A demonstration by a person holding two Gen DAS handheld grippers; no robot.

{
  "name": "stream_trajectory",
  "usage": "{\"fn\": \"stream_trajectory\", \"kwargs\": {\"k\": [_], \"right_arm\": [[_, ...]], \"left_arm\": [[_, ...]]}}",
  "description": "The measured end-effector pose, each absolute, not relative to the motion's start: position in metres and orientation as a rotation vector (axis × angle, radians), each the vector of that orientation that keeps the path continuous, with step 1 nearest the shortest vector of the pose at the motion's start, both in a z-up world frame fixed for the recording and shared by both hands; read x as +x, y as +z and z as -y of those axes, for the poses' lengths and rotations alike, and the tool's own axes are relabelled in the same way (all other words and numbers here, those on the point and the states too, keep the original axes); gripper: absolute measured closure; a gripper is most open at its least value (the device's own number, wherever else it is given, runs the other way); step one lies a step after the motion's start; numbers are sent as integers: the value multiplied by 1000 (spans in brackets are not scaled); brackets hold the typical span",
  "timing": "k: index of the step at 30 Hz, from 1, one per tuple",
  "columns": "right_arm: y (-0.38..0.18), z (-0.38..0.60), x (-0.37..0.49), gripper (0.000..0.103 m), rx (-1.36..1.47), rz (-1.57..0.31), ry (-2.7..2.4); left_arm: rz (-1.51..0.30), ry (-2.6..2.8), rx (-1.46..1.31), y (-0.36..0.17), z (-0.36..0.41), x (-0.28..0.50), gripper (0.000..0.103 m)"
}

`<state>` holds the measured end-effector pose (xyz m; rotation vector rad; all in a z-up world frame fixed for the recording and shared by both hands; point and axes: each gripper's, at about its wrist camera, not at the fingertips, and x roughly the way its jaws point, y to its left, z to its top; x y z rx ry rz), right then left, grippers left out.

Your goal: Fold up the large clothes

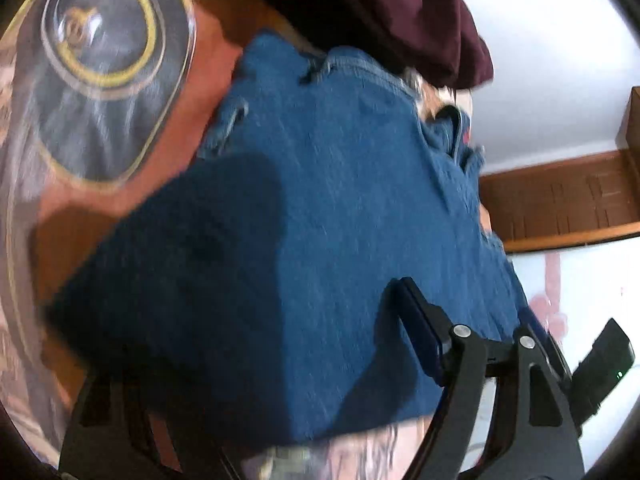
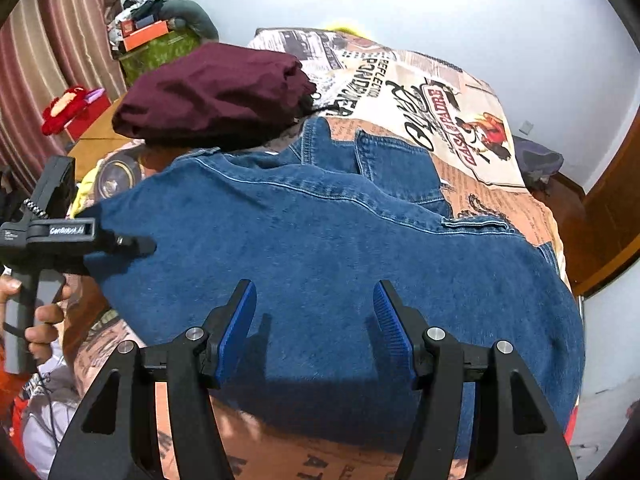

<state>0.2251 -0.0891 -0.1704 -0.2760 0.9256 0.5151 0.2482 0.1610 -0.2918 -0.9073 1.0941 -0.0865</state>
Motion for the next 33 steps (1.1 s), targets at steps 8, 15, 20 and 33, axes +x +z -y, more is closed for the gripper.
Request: {"fn": "stream_trajectory", "kwargs": {"k": [8,15,20,33], "right_arm": [[-192,78,240,46,-285,-1008,527],[-201,64,241,46,-268,-1081,568],[-199,41,215,43,-310,-1061,641],[-179,77,200,43,-49,-1139,812]], "left_arm": [[-959,41,-894,-276,-171,245,73],[-769,-21,-601,-177,-130,220,78],[-625,-101,-462,-105,-89,201,81],[-599,-180,-258,-62,-9,218,82]]}}
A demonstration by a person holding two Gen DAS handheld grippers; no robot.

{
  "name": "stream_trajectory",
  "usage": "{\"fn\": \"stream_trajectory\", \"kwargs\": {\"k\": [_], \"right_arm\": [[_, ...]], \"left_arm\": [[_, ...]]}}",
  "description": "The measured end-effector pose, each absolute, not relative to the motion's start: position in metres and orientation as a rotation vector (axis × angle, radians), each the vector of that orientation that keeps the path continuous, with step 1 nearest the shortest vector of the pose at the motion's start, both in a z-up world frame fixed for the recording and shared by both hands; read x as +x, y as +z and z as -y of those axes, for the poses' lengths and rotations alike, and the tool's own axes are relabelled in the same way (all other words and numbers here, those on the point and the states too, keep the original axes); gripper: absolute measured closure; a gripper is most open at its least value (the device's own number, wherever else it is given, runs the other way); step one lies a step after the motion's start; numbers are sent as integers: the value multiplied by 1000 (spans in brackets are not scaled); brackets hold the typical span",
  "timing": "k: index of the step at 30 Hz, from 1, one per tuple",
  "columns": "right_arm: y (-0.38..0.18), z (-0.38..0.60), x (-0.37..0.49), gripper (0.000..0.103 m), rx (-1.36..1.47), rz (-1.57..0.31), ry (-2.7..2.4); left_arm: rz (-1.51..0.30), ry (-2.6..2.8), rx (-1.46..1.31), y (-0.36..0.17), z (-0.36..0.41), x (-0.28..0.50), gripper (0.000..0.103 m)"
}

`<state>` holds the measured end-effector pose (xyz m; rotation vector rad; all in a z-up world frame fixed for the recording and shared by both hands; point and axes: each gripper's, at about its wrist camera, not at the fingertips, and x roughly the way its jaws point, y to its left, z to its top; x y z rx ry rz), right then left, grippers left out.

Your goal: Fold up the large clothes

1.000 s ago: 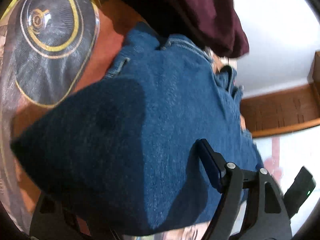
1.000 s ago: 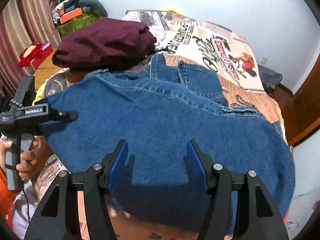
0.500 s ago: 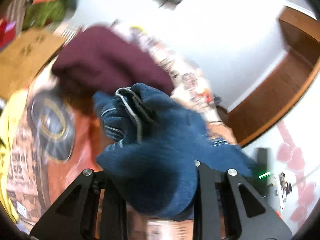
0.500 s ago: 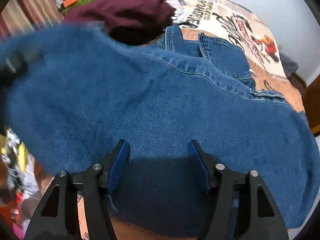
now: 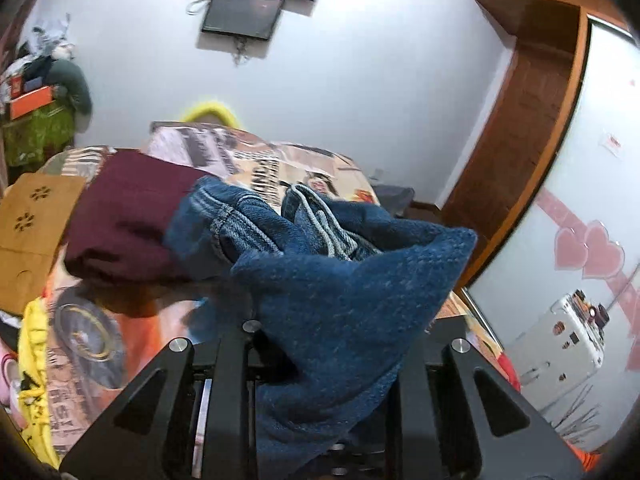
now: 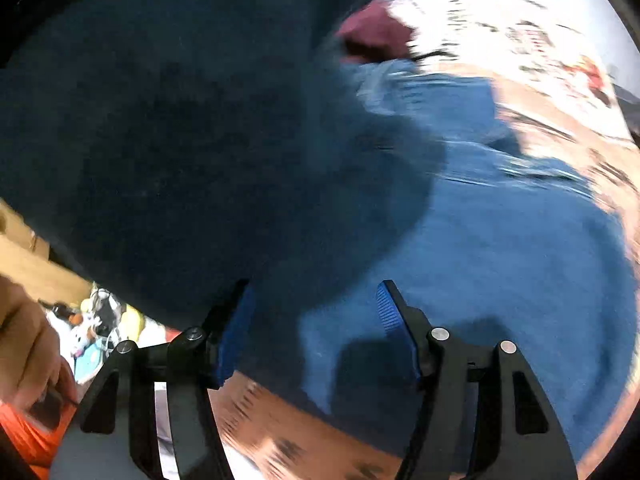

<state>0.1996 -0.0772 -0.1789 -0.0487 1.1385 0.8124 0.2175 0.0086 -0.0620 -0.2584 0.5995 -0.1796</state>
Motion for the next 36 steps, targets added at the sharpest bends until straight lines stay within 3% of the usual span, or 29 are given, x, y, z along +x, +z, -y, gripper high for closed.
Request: {"fn": "stream_trajectory", "kwargs": {"k": [7,11,15,18,23,27,36], "right_arm": [[-155,200,205,45,6,-1049,545],[-149,254,198,45,54,-1020,414],[-145,280,187,45,106,-1012,368],[-137,282,187,45,109,-989,362],[-117,264,197,45,107,-922,432],[-98,241,198,45,79,-856,493],[-117,183,214,44,-32,-876,562]], "left_arm": [[-708,-349,-132,-89,92,251,82],[-880,-423,-45,-137,150,257,81],[-913,-432,107,-166,169,234,68],[-920,-488,133,-155,168,226,56],[-887,-510,98,-125,139,219,50],[-809,-438,59,-99,94,214,38],[-836,-194,121,-112,18,239,35]]}}
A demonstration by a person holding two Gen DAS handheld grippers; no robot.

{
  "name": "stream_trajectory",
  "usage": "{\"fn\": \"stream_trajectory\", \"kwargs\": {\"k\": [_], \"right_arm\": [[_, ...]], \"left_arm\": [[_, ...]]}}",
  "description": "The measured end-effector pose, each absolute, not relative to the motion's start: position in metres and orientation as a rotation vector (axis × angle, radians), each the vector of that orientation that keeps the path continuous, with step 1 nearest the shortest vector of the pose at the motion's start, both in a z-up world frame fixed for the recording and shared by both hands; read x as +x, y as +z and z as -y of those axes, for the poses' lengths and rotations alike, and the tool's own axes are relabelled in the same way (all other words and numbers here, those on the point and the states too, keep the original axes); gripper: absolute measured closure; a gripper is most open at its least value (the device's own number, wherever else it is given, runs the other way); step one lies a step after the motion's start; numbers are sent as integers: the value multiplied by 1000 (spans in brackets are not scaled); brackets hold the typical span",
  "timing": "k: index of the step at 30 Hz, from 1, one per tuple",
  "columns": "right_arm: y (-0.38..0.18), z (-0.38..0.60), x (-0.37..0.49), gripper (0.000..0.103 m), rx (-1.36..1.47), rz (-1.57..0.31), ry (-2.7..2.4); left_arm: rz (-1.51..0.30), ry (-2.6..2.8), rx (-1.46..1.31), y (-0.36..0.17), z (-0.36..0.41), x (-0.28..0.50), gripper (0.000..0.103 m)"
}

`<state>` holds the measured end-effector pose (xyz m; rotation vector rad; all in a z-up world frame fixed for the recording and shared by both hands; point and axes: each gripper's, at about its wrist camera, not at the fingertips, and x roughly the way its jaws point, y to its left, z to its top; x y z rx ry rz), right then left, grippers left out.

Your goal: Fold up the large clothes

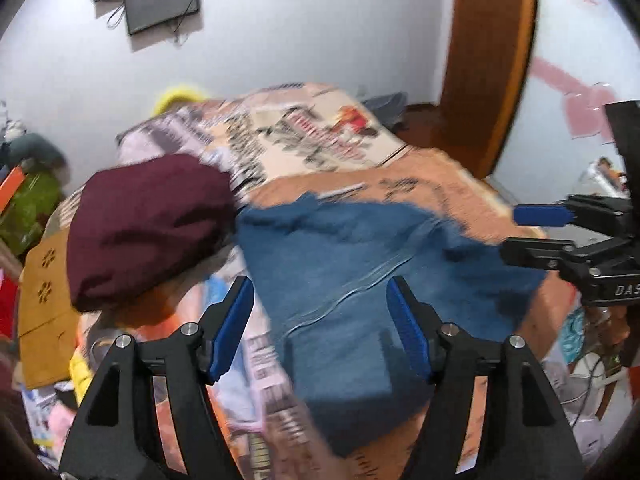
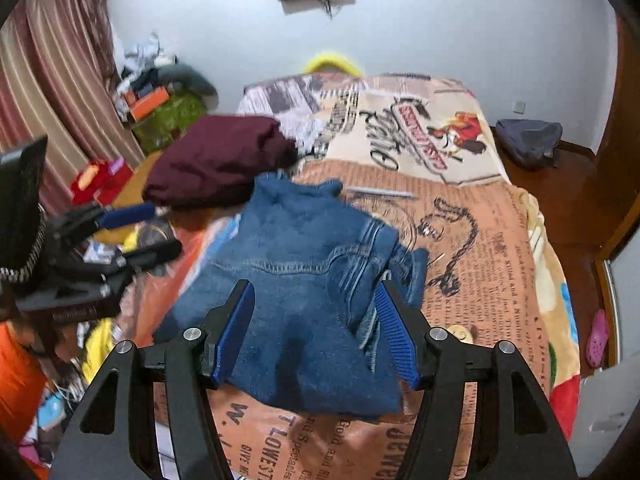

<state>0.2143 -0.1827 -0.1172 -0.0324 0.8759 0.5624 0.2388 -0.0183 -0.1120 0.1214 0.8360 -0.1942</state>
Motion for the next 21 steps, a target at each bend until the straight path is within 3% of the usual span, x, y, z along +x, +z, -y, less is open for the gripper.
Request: {"fn": "stream_trajectory", "kwargs": {"k": [8,12,17,21], "right_arm": [[-149,205,220,44,-100,-941,443],[-173,230,221,28,-40,-979,434],[-188,245,217,28,115,-1022,459],[-173,234,217,28,62,-1033,438]], "left_arm": [[-903,-156,66,-148,-3,236,35],[-949,-168,73,-169,3,232,35],[-949,-152,45,-193,5,221,34],[-972,-162,34,-186,1,226,35]]}}
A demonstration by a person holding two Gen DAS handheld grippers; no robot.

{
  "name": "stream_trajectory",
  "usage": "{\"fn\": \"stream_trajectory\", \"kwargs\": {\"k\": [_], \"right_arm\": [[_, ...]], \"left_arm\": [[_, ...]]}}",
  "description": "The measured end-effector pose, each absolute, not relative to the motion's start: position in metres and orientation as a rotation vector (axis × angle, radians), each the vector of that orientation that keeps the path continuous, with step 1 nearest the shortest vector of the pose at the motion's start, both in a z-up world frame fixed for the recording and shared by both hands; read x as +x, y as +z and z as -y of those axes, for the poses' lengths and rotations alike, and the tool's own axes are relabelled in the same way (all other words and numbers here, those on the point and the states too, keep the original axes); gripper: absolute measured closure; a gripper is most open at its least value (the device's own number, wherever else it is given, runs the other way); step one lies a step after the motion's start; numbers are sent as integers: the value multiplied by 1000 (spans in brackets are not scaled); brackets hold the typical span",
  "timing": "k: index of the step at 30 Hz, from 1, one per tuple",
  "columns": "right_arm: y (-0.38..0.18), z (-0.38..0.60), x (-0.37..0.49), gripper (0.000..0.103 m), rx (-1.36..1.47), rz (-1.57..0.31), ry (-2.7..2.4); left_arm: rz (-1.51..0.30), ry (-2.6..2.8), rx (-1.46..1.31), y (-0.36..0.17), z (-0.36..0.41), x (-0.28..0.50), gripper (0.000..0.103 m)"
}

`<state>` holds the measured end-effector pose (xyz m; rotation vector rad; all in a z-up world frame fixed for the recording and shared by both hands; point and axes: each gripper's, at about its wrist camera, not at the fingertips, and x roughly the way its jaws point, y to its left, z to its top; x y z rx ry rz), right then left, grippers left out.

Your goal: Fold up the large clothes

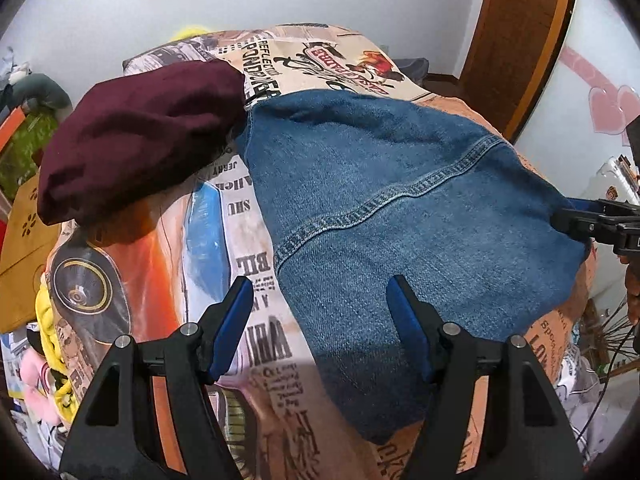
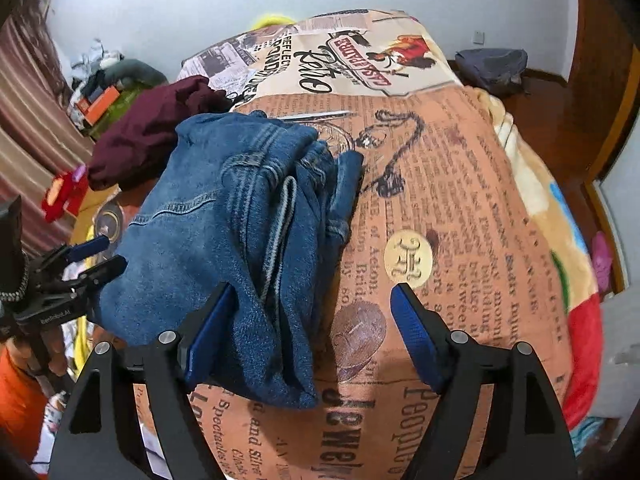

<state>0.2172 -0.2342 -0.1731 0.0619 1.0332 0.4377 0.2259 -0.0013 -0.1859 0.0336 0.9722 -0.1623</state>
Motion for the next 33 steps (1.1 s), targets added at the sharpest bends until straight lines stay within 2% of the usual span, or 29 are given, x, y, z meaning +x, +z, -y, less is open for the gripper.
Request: {"fn": "stream_trajectory", "kwargs": {"k": [7,14,21,26,33], "right_arm": [[-143,208,222,26,-19,-960,487],[-152,191,243,26,9,-995,523],[-182,197,265,26,-4,-1086,486],[-203,225,284,21,191,-1207,585],[-210,221,300,18,221,-1246,648]], "left_arm": [[-963,-153,1,-174,-11,241,35],[-976,-179,-76,-172,-29,265,35],[-1118,-307,-219,-209,-30,284,34],[-1181,-390,-437,-230,-45,301,34],[-1267,-476,-701,-265,-59,324,30]]}}
